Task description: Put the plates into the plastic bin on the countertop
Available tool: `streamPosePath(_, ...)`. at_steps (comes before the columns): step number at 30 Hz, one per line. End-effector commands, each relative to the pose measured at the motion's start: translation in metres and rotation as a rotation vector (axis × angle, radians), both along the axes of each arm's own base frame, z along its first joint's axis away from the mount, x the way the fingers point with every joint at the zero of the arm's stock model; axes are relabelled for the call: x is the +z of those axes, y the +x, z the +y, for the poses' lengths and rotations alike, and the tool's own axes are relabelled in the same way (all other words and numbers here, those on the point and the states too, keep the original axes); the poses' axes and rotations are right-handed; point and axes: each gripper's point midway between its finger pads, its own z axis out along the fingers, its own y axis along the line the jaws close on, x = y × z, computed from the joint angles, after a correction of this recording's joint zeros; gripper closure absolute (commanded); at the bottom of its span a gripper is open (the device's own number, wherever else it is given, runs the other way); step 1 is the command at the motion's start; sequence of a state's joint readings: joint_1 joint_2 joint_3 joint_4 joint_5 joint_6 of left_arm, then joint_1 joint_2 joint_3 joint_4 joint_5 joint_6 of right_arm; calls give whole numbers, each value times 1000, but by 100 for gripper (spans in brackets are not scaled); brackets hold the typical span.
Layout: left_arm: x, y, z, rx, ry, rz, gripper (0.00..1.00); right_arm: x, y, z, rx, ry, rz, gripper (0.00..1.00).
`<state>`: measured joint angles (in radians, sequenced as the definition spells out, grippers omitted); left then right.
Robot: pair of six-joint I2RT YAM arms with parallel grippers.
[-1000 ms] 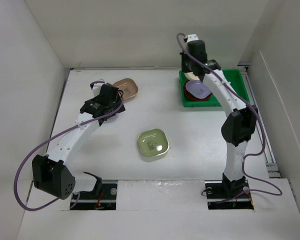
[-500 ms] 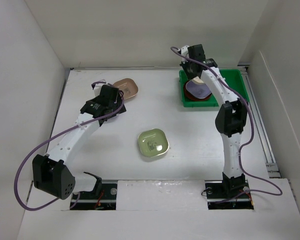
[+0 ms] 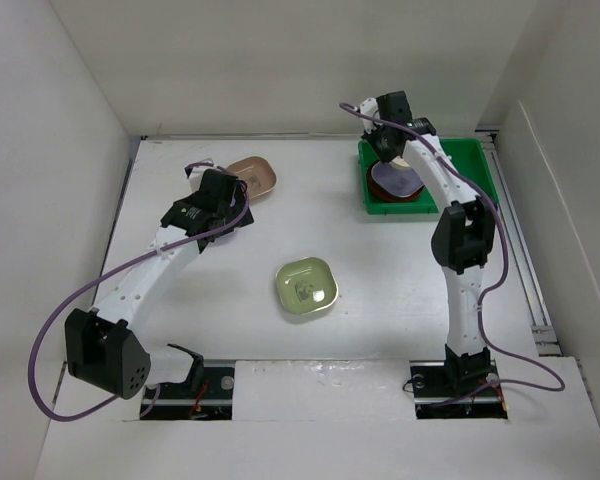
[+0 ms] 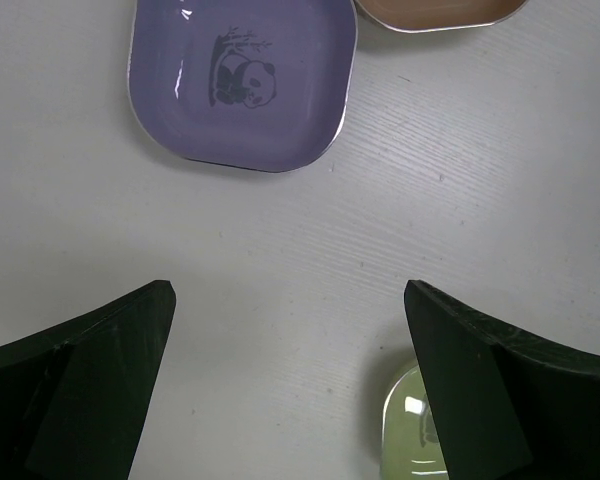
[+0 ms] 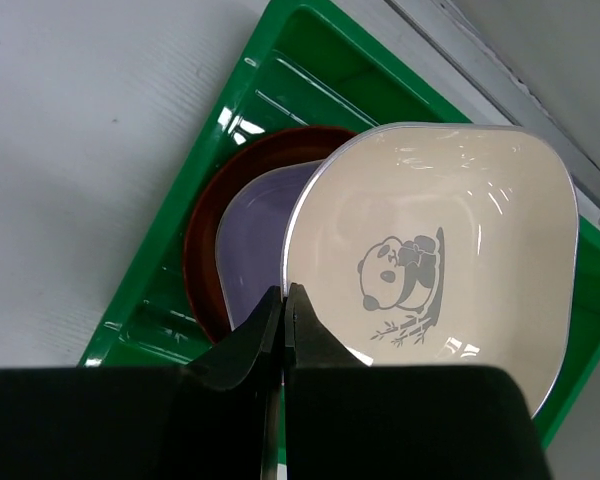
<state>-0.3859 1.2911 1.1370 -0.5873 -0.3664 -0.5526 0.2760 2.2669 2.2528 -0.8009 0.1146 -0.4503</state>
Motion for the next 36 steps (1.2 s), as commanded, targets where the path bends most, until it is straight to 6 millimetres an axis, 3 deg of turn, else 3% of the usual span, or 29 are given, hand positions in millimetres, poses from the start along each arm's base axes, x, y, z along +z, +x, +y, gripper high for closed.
streamPosePath(1, 3, -1, 1, -9, 3, -15, 0, -9, 2, -3, 17, -21, 8, 100)
streamPosePath(7, 3, -1, 1, -9, 3, -15, 0, -19, 4, -9, -12, -9, 9, 98)
streamPosePath(8, 3, -1, 1, -9, 3, -15, 0, -19, 4, -9, -12, -9, 9, 95)
streamPosePath(9, 3, -1, 1, -9, 3, -15, 0, -19, 4, -8, -22, 1, 10, 78)
streamPosePath(11, 3, -1, 1, -9, 3, -15, 0, -19, 4, -10, -38, -1, 8, 74)
streamPosePath(12, 3, -1, 1, -9, 3, -15, 0, -6, 3, -10, -38, 6, -14, 57)
streamPosePath(14, 2, -1, 0, -15, -4, -12, 0, 9, -2, -1, -30, 46, -41, 45)
streamPosePath(15, 2, -1, 0, -15, -4, -12, 0, 41, -8, 7, -26, 79, -103, 34)
streamPosePath(16, 2, -1, 0, -15, -4, -12, 0, 56, -12, 11, -22, 98, -139, 0)
streamPosePath(17, 2, -1, 0, -15, -4, -12, 0, 64, -19, 25, 5, 109, -165, 0)
streamPosePath(18, 2, -1, 0, -15, -4, -12, 0, 95, -32, 28, 11, 137, -214, 0)
streamPosePath(20, 3, -1, 1, -1, -3, -17, 0, 113, -51, 49, 44, 219, -237, 0)
streamPosePath(21, 3, 0, 3, 7, 5, -20, 0, 95, -67, 68, 83, 247, -199, 0)
streamPosePath(22, 3, 0, 3, 13, -1, -22, 0, 105, -84, 78, 96, 305, -201, 0)
streamPosePath(23, 1, 1, 5, 20, 10, -16, 0, 95, -97, 88, 114, 327, -170, 0)
streamPosePath(24, 3, 0, 4, 28, 4, -15, 0, 86, -113, 112, 170, 367, -141, 0)
streamPosePath(25, 0, 1, 4, 28, 8, -5, 0, 47, -133, 118, 177, 365, -52, 0)
streamPosePath(27, -4, 2, 4, 28, 12, 4, 0, 29, -161, 135, 195, 412, 0, 0)
streamPosePath(28, -4, 2, 4, 34, 6, 3, 0, -1, -182, 148, 220, 424, 44, 0)
streamPosePath(31, -4, 2, 4, 34, 6, 3, 0, -28, -217, 173, 226, 491, 120, 7)
streamPosePath(32, -4, 0, 6, 40, 16, 9, 0, -48, -232, 174, 220, 484, 164, 9)
streamPosePath(36, -4, 0, 6, 40, 16, 9, 0, -86, -262, 175, 174, 462, 226, 16)
